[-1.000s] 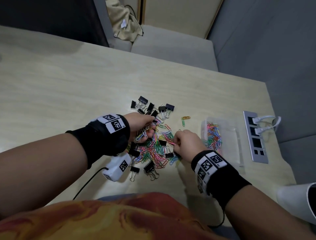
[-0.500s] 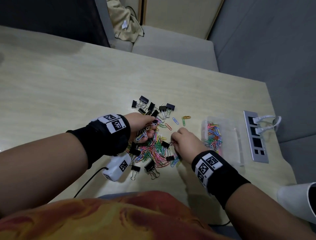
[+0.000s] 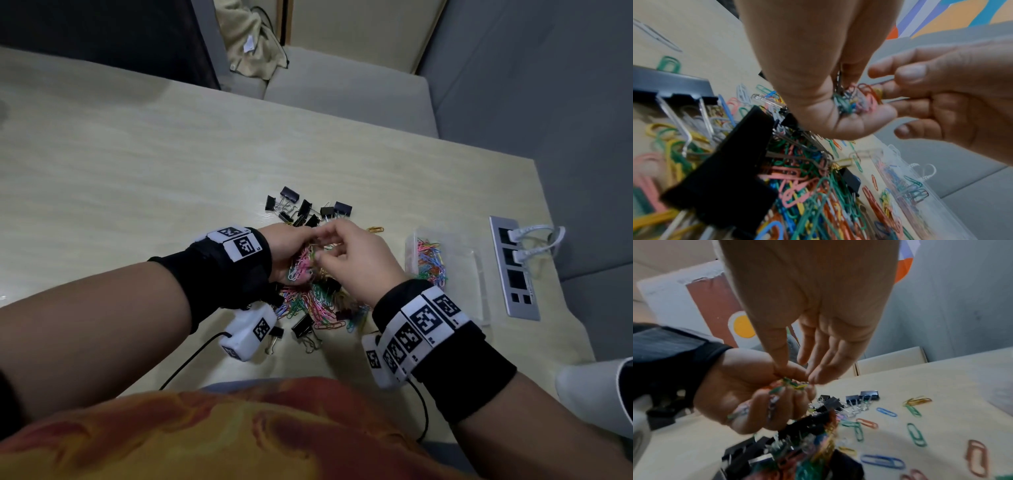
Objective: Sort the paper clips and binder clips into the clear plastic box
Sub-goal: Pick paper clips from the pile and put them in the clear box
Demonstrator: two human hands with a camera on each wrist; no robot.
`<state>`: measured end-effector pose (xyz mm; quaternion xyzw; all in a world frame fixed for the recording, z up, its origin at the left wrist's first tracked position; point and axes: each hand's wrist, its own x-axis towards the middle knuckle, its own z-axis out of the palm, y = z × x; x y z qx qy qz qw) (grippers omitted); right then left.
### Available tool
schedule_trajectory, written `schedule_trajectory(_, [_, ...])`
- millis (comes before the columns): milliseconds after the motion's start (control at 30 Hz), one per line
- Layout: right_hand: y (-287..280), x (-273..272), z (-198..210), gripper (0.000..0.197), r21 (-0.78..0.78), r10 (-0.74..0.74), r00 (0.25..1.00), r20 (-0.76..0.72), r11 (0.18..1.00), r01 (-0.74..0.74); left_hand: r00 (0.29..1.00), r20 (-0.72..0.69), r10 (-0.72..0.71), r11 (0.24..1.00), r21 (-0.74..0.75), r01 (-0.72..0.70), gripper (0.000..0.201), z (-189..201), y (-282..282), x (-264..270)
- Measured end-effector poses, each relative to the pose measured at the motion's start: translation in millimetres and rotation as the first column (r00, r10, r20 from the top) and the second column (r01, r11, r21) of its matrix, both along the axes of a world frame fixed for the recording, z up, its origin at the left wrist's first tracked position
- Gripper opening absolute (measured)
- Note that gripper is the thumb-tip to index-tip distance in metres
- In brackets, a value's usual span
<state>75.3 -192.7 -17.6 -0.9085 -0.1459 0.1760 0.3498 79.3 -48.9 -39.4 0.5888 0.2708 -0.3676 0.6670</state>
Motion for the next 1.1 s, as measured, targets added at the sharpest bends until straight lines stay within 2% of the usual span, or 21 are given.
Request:
schedule_trajectory(67, [-4.3,-0.9,-3.9,0.018,-0.114,0.025,0.998,0.064,0.993,-0.018,1.000,-0.021,-0.020,1.000,0.021,0.020,0.028,1.4,5.8,0.9])
schedule_trajectory(133, [-9.1,-5.6,-14.8,0.026,-0.307,0.133,0.991,-0.009,0.943,-0.130,0.999,-0.033,-0.018,0.999,0.043,0.020,0.028,3.7,11.2,1.7])
schedule_trajectory(200, [-14.0,-13.1,-28.6,0.060,-0.437,0.239,0.967,-0.089,0.863,-0.254,0.999,-0.033,-0.010,0.997,0.071,0.012,0.028,6.5,15.4,2.1])
schedule_trajectory(267, [-16.7,-17.5,-37.0,0.090,-0.480,0.321,0.945,-0.066,0.820,-0.312,1.000,-0.029,-0.006,0.996,0.093,0.009,0.027,8.7,18.4,2.5])
schedule_trajectory(333, [-17.9,-18.5,-44.1,0.101,-0.539,0.412,0.910,-0.046,0.757,-0.370,1.000,-0.025,-0.003,0.995,0.099,0.006,0.025,10.1,20.5,2.8])
schedule_trajectory(400, [-17.6,-18.5,-49.9,0.095,-0.591,0.466,0.884,-0.032,0.705,-0.393,1.000,-0.026,-0.009,0.994,0.110,0.012,0.023,10.6,21.4,2.7])
schedule_trajectory(533, [-16.6,-13.0,-54.9,0.049,-0.591,0.510,0.858,0.061,0.711,-0.381,1.000,-0.022,-0.018,0.994,0.110,0.020,0.022,9.2,19.9,2.7])
schedule_trajectory(667, [-16.3,-8.0,-56.6,0.027,-0.601,0.515,0.855,0.068,0.705,-0.377,0.999,-0.009,-0.032,0.993,0.113,0.033,0.019,6.6,17.5,2.0])
schedule_trajectory(800, [-19.7,-1.3,-49.9,0.024,-0.568,0.447,0.892,0.057,0.750,-0.340,0.999,-0.023,-0.037,0.991,0.126,0.039,0.017,4.1,14.1,-0.8])
schedule_trajectory(967, [-26.9,2.9,-26.6,0.028,-0.382,0.282,0.945,0.166,0.902,-0.202,0.999,-0.038,-0.024,0.992,0.119,0.029,0.020,2.3,8.9,-3.0])
schedule_trajectory(1100, [-16.7,2.5,-8.4,0.027,-0.263,0.225,0.960,0.167,0.949,-0.177,0.999,-0.035,0.010,0.996,0.085,-0.007,0.018,1.9,-2.0,-2.4])
